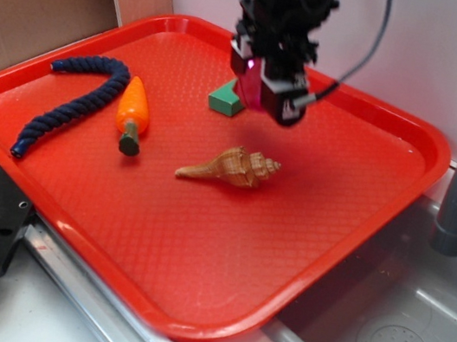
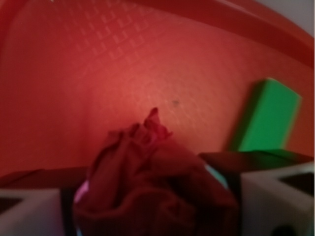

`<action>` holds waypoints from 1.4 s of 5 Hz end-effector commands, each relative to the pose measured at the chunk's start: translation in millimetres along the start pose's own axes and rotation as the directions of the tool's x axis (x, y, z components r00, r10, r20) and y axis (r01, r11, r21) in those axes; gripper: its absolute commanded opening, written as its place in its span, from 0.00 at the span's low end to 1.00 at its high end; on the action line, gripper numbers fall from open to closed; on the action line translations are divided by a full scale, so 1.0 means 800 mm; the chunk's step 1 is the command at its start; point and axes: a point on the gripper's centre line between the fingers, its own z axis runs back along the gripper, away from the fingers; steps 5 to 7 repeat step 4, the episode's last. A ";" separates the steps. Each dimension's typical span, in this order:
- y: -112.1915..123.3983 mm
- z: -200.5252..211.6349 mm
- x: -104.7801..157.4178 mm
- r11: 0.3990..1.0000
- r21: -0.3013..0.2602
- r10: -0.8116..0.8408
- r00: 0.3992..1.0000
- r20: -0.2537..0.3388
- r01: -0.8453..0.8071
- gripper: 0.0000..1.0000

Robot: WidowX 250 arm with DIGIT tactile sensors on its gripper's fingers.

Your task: Grab the red paper.

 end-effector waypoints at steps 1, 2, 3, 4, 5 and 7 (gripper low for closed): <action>0.014 0.095 -0.081 0.989 -0.054 0.141 0.988 0.067 -0.137 0.00; 0.016 0.109 -0.118 0.969 -0.033 0.248 0.965 0.091 -0.246 0.00; 0.008 0.105 -0.134 0.951 -0.005 0.305 0.941 0.146 -0.308 0.00; 0.011 0.092 -0.117 0.960 0.016 0.276 0.956 0.097 -0.279 0.00; 0.011 0.092 -0.117 0.960 0.016 0.276 0.956 0.097 -0.279 0.00; 0.011 0.092 -0.117 0.960 0.016 0.276 0.956 0.097 -0.279 0.00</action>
